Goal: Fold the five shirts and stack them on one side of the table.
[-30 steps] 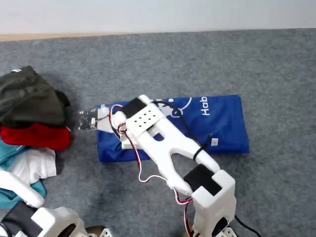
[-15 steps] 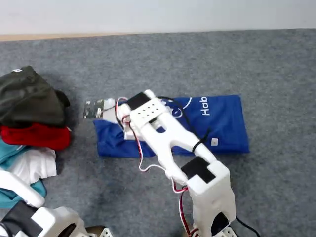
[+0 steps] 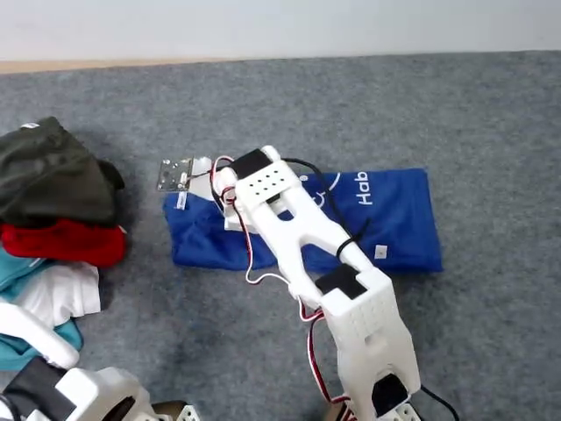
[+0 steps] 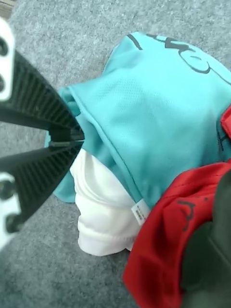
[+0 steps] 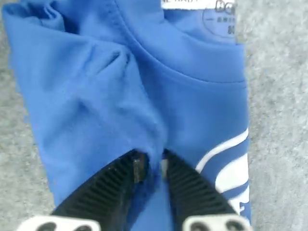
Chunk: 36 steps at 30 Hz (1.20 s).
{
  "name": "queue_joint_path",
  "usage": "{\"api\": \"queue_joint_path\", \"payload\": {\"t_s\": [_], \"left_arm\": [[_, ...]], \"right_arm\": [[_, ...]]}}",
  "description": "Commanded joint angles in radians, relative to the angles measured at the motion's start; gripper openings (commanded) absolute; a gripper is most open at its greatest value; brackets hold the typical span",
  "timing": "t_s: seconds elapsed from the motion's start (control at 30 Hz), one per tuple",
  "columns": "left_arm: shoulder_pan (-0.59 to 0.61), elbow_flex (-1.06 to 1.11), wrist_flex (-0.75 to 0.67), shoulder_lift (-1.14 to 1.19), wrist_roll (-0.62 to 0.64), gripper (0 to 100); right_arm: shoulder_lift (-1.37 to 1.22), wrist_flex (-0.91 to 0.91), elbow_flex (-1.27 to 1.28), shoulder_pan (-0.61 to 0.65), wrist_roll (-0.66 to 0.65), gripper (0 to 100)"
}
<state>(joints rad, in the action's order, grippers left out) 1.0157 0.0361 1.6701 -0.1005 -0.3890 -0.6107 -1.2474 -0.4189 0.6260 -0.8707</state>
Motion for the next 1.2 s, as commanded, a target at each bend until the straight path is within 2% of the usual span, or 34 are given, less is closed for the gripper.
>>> {"api": "queue_joint_path", "payload": {"t_s": [0.0, 0.2, 0.4, 0.47, 0.67, 0.87, 1.17], "left_arm": [[-0.006, 0.007, -0.026, -0.043, -0.014, 1], [-0.006, 0.012, -0.032, -0.043, -0.014, 1], [-0.006, 0.013, -0.032, -0.043, -0.014, 1], [-0.008, 0.013, -0.032, -0.043, -0.014, 1], [-0.006, 0.013, -0.046, -0.043, -0.014, 1], [-0.006, 0.013, -0.046, -0.043, -0.014, 1], [-0.006, 0.013, -0.044, -0.043, -0.014, 1]], "right_arm": [[0.019, -0.005, -0.071, -0.041, 0.094, 18.8], [0.024, -0.071, -0.186, -0.051, 0.118, 19.9], [0.018, -0.214, -0.29, 0.039, 0.129, 19.5], [0.015, -0.219, -0.296, 0.071, 0.161, 16.3], [-0.065, -0.09, -0.298, 0.099, 0.172, 0.9], [-0.216, 0.018, -0.313, 0.071, 0.17, 1.5], [-0.168, -0.219, -0.552, 0.061, 0.175, 1.7]]}}
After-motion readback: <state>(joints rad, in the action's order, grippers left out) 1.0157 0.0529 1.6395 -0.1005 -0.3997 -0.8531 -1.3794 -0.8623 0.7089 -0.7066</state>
